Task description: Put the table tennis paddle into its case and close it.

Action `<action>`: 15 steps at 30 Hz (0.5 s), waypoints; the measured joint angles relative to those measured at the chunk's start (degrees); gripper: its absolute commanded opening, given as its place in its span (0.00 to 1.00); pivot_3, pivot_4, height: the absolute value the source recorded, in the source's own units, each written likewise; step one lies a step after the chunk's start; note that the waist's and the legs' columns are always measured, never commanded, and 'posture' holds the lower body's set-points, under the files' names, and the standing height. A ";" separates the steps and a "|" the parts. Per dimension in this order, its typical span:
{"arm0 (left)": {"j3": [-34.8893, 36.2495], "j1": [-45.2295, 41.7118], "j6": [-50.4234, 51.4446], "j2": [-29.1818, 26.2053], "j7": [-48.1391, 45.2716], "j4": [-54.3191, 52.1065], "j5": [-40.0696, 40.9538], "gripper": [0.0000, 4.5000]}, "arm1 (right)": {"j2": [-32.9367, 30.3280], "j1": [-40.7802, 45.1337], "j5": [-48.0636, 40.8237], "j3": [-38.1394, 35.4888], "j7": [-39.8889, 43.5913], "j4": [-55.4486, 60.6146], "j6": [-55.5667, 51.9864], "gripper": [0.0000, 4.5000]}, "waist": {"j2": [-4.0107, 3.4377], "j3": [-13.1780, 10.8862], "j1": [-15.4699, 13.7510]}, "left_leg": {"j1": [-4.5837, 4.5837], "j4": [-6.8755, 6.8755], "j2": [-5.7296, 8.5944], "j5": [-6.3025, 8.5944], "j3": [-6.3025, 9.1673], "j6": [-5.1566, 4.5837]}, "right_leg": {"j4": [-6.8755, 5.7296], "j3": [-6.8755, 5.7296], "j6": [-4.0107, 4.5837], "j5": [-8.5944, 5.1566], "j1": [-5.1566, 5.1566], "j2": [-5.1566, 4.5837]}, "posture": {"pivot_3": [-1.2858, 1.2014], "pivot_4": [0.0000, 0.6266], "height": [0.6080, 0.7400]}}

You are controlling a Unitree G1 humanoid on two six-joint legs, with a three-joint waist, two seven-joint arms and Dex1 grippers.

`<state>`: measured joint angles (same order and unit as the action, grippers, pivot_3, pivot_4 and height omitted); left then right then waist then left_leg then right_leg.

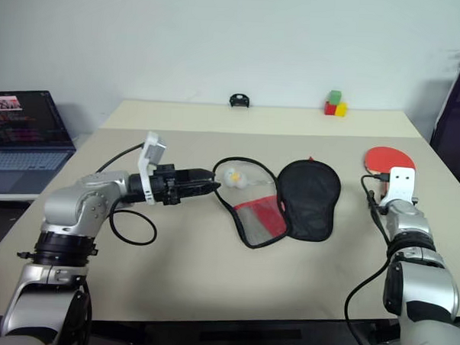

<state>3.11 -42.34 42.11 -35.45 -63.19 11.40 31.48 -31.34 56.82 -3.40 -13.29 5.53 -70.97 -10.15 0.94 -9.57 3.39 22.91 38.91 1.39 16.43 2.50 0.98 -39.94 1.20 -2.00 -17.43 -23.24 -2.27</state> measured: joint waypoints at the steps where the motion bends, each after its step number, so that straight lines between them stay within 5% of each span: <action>1: 0.00 0.00 0.04 -0.02 0.00 -0.05 0.00 0.63 | 0.02 0.08 -0.04 -0.06 -0.39 -0.22 0.27 0.95 | 0.00 0.00 0.00 | 0.00 0.00 0.00 0.00 0.00 0.00 | 0.00 0.00 0.00 0.00 0.00 0.00 | 0.52 0.24 1.00; 10: 0.00 0.00 0.33 -0.23 0.07 -0.32 0.00 0.63 | 0.17 0.13 -0.33 -1.29 -2.99 -1.34 1.44 0.31 | 0.00 0.00 0.11 | -0.01 0.00 -0.01 0.00 -0.02 0.00 | -0.01 0.02 0.00 0.00 0.00 0.01 | 0.52 0.24 1.00; 15: 0.00 0.05 0.36 -0.24 0.12 -0.48 -0.05 0.63 | 0.19 0.12 -0.74 -1.36 -3.17 -1.34 1.38 0.32 | 0.00 0.00 0.12 | -0.02 0.00 -0.01 0.00 -0.04 0.00 | -0.01 0.03 0.00 0.00 0.00 0.01 | 0.52 0.24 1.00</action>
<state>3.11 -42.29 42.47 -35.69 -63.07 10.91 31.44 -31.16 56.94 -4.13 -14.66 2.36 -72.31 -8.77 0.94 -9.57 3.51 22.89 38.91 1.37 16.43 2.47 0.99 -39.95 1.23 -2.00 -17.43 -23.23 -2.27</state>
